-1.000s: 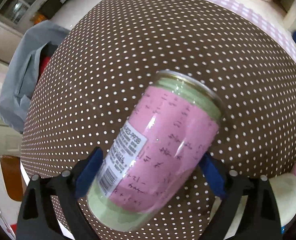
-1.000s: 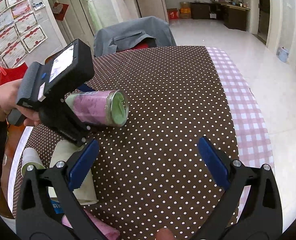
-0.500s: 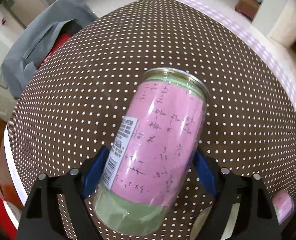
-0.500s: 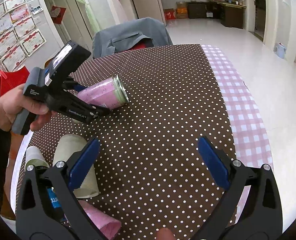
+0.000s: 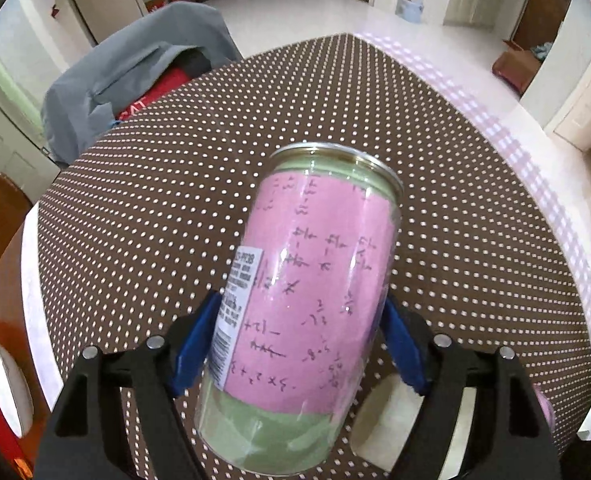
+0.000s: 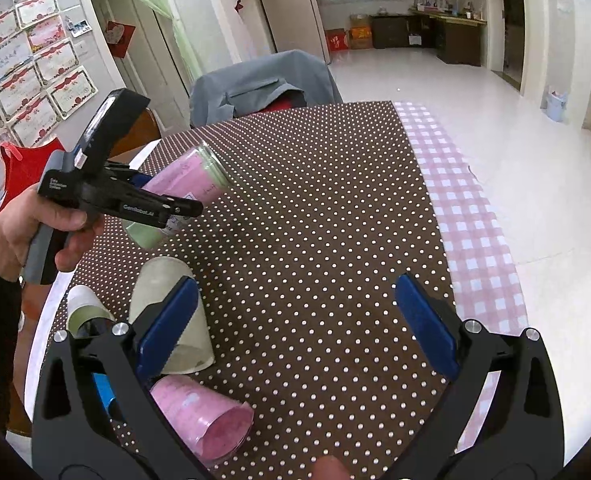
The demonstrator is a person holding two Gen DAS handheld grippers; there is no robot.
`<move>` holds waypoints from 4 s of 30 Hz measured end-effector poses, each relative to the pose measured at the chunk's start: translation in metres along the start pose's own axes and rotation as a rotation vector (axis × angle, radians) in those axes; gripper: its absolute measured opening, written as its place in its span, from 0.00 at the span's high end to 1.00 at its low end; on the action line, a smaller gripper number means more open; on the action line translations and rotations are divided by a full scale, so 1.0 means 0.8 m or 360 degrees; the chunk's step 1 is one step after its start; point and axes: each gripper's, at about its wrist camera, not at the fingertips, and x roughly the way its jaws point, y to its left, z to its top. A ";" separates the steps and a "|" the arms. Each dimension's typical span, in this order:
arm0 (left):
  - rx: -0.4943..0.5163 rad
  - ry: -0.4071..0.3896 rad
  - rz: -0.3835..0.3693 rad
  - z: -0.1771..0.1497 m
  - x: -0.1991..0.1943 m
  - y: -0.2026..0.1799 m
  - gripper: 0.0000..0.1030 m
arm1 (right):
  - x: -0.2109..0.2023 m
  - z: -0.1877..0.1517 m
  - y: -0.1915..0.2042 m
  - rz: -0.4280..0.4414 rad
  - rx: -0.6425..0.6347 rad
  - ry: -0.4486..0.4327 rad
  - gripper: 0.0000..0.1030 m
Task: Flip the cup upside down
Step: 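Close the left gripper around the pink-and-green jar and lift it, then lower the jar back onto the runner and open the left gripper, then move the right tool over the jar lying on its side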
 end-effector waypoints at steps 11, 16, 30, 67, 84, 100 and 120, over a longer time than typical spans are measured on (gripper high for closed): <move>-0.0037 -0.0197 0.0036 -0.069 -0.120 -0.041 0.28 | -0.070 -0.024 0.030 0.0060 -0.0046 -0.0114 0.06; -0.0001 -0.0254 0.0061 -0.126 -0.172 -0.076 0.29 | -0.099 -0.046 0.042 0.0107 -0.0070 -0.0151 0.06; 0.0050 -0.0259 0.0068 -0.288 -0.200 -0.189 0.29 | -0.140 -0.128 0.034 0.0174 -0.0110 -0.0163 0.06; -0.0146 -0.0388 0.0135 -0.371 -0.161 -0.296 0.14 | -0.178 -0.223 -0.002 0.0164 -0.0050 -0.0186 0.06; -0.0468 -0.0718 0.0332 -0.432 -0.251 -0.291 0.11 | -0.194 -0.218 0.033 0.0216 -0.0158 -0.0230 0.06; -0.0618 -0.0954 0.0523 -0.465 -0.320 -0.297 0.11 | -0.226 -0.217 0.057 0.0337 -0.0288 -0.0336 0.06; -0.0745 -0.1104 0.0637 -0.507 -0.347 -0.301 0.11 | -0.244 -0.221 0.098 0.0509 -0.0612 -0.0468 0.06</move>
